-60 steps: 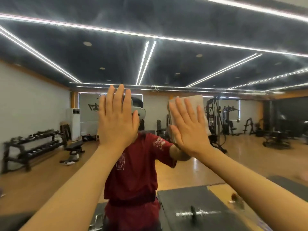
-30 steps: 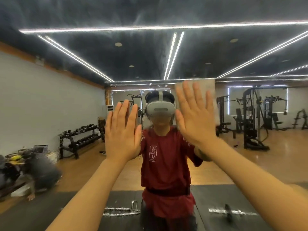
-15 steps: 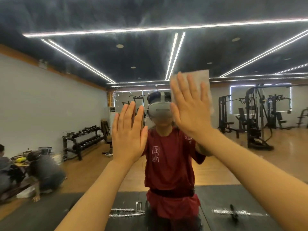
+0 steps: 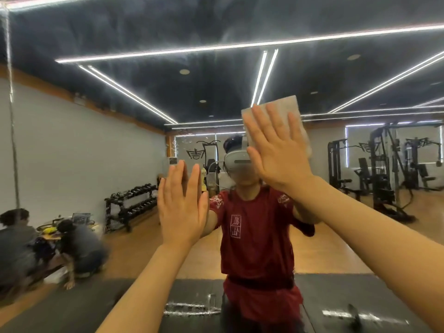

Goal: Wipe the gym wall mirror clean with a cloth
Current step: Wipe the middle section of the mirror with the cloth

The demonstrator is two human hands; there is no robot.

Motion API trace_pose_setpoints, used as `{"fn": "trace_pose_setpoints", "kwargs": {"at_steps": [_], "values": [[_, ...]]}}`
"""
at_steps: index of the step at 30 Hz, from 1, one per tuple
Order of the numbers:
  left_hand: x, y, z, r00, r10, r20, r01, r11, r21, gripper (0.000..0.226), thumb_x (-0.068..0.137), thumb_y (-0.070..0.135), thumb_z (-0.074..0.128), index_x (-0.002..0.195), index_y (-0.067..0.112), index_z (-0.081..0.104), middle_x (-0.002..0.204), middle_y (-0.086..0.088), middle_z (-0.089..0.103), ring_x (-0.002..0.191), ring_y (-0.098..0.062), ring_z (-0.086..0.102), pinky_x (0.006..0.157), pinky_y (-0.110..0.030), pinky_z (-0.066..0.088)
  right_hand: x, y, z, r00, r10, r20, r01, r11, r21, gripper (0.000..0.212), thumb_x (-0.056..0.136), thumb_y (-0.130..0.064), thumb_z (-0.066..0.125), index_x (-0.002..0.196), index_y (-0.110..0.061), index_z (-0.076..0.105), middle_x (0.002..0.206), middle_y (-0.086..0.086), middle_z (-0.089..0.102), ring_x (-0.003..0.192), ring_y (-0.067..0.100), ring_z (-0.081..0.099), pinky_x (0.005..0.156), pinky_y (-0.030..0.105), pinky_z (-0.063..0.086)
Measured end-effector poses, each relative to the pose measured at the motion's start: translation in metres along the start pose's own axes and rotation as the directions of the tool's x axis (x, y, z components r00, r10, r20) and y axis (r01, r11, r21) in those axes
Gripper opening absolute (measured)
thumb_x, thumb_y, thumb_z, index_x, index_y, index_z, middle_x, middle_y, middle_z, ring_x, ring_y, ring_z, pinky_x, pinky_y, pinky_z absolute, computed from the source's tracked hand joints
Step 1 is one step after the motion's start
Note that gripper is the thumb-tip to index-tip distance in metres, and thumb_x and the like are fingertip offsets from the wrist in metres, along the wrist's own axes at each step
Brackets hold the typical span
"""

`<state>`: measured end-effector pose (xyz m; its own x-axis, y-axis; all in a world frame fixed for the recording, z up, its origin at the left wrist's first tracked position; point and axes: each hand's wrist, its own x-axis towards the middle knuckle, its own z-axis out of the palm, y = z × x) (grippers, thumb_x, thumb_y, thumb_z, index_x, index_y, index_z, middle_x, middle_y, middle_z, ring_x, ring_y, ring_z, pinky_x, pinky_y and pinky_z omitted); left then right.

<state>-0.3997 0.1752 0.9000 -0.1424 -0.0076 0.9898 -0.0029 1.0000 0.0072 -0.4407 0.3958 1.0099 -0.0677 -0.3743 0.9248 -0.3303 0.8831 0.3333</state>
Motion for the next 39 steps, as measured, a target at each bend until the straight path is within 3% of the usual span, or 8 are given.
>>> {"fn": "trace_pose_setpoints", "kwargs": {"at_steps": [4,8,10,15,19,27,33,39], "values": [[0.0,0.002,0.002,1.0,0.002,-0.018,-0.002,1.0,-0.008,0.06,0.097,0.039,0.038,0.153,0.021,0.025,0.158,-0.013,0.021,0.146,-0.03,0.02,0.118,-0.051,0.019,-0.048,-0.028,0.009,0.999,0.053,-0.008,-0.053,0.998,0.022,0.064,0.1,-0.041,0.024,0.158,-0.017,0.012,0.165,0.009,0.007,0.152,0.03,0.003,0.121,0.056,0.002],[-0.001,0.0,0.003,1.0,0.001,-0.027,-0.001,1.0,-0.019,0.06,0.098,0.039,0.038,0.154,0.022,0.024,0.159,-0.012,0.02,0.147,-0.029,0.018,0.118,-0.048,0.014,-0.113,-0.049,0.013,0.991,-0.132,0.036,0.133,0.991,-0.022,0.065,0.1,-0.04,0.031,0.157,-0.016,0.015,0.165,0.009,0.008,0.152,0.031,0.006,0.12,0.057,0.004],[-0.001,0.0,0.003,1.0,-0.001,-0.027,0.001,1.0,-0.017,0.061,0.098,0.04,0.038,0.154,0.023,0.023,0.159,-0.012,0.021,0.147,-0.029,0.017,0.118,-0.048,0.015,-0.098,-0.038,0.012,0.983,-0.177,0.047,0.179,0.982,-0.054,0.064,0.1,-0.042,0.03,0.157,-0.017,0.016,0.165,0.008,0.009,0.151,0.031,0.007,0.12,0.057,0.005],[0.0,-0.001,0.006,0.999,0.017,-0.05,-0.017,1.0,-0.004,0.059,0.098,0.039,0.038,0.153,0.021,0.025,0.158,-0.013,0.023,0.147,-0.031,0.021,0.118,-0.051,0.021,0.009,-0.02,0.001,0.999,-0.03,-0.013,0.03,0.999,-0.012,0.062,0.099,-0.041,0.028,0.156,-0.016,0.023,0.164,0.008,0.016,0.151,0.031,0.012,0.119,0.054,0.005],[-0.001,-0.002,0.004,0.999,0.024,-0.041,-0.025,0.999,-0.023,0.059,0.099,0.039,0.039,0.153,0.021,0.025,0.159,-0.012,0.02,0.147,-0.029,0.019,0.119,-0.05,0.019,-0.006,-0.034,0.009,0.999,0.018,-0.043,-0.017,1.0,0.026,0.063,0.101,-0.041,0.027,0.157,-0.016,0.017,0.164,0.009,0.012,0.151,0.031,0.007,0.12,0.056,0.004],[0.0,-0.003,-0.007,0.998,0.024,0.052,-0.023,1.0,-0.007,0.061,0.1,0.042,0.037,0.155,0.02,0.025,0.161,-0.013,0.017,0.149,-0.028,0.013,0.12,-0.045,0.012,-0.115,-0.059,0.019,0.968,-0.246,0.05,0.248,0.968,-0.038,0.066,0.099,-0.041,0.034,0.157,-0.016,0.019,0.164,0.009,0.011,0.151,0.032,0.01,0.119,0.059,0.006],[0.001,-0.004,-0.009,0.998,0.026,0.059,-0.027,1.0,0.01,0.06,0.1,0.042,0.038,0.154,0.021,0.025,0.159,-0.014,0.023,0.147,-0.03,0.019,0.118,-0.047,0.02,0.005,-0.027,0.003,1.0,0.006,-0.002,-0.006,1.0,0.012,0.062,0.101,-0.042,0.024,0.157,-0.015,0.018,0.163,0.01,0.016,0.15,0.033,0.012,0.118,0.055,0.004],[0.0,0.001,-0.014,0.996,0.006,0.083,-0.01,0.999,0.042,0.06,0.099,0.041,0.04,0.154,0.022,0.023,0.159,-0.015,0.024,0.146,-0.028,0.018,0.117,-0.047,0.02,-0.018,-0.041,0.009,0.999,0.053,-0.006,-0.052,0.995,0.083,0.062,0.102,-0.041,0.024,0.158,-0.016,0.011,0.165,0.01,0.008,0.152,0.032,0.004,0.12,0.059,0.004]]}}
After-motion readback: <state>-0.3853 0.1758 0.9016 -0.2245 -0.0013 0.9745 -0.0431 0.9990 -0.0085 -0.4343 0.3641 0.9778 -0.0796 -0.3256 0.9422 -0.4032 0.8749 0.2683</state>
